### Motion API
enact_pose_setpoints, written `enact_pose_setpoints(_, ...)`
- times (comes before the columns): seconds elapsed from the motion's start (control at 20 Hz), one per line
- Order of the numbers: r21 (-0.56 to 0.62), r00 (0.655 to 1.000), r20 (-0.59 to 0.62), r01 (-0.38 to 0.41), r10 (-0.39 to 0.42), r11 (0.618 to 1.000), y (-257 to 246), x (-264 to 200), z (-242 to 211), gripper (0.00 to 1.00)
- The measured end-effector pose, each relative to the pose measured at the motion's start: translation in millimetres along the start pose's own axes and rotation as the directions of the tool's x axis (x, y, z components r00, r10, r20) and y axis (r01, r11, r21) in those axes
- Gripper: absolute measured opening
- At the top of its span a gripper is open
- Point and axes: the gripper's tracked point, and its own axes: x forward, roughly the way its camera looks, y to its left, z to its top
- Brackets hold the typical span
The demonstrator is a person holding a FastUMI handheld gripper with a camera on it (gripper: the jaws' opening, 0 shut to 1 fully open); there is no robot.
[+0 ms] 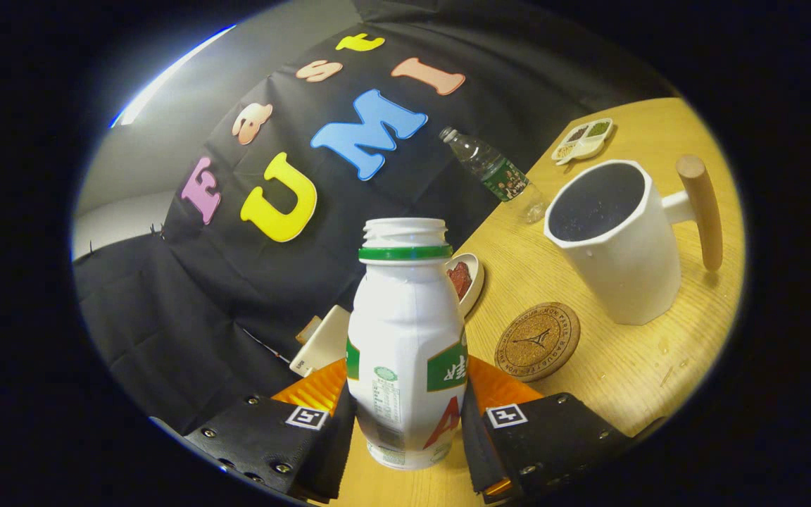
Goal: Take the bottle from table, then pour the juice into the cup, finally place the bottle on the coaster
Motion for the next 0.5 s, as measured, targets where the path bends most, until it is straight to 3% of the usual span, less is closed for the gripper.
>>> enact_pose_setpoints(0.25, 0.152, 0.999, 0.024, -0.033, 0.029, 0.988, -2, -5, 11, 0.66)
enact_pose_setpoints(0.5, 0.303, 0.996, 0.076, -0.074, 0.053, 0.95, -8, -7, 26, 0.66)
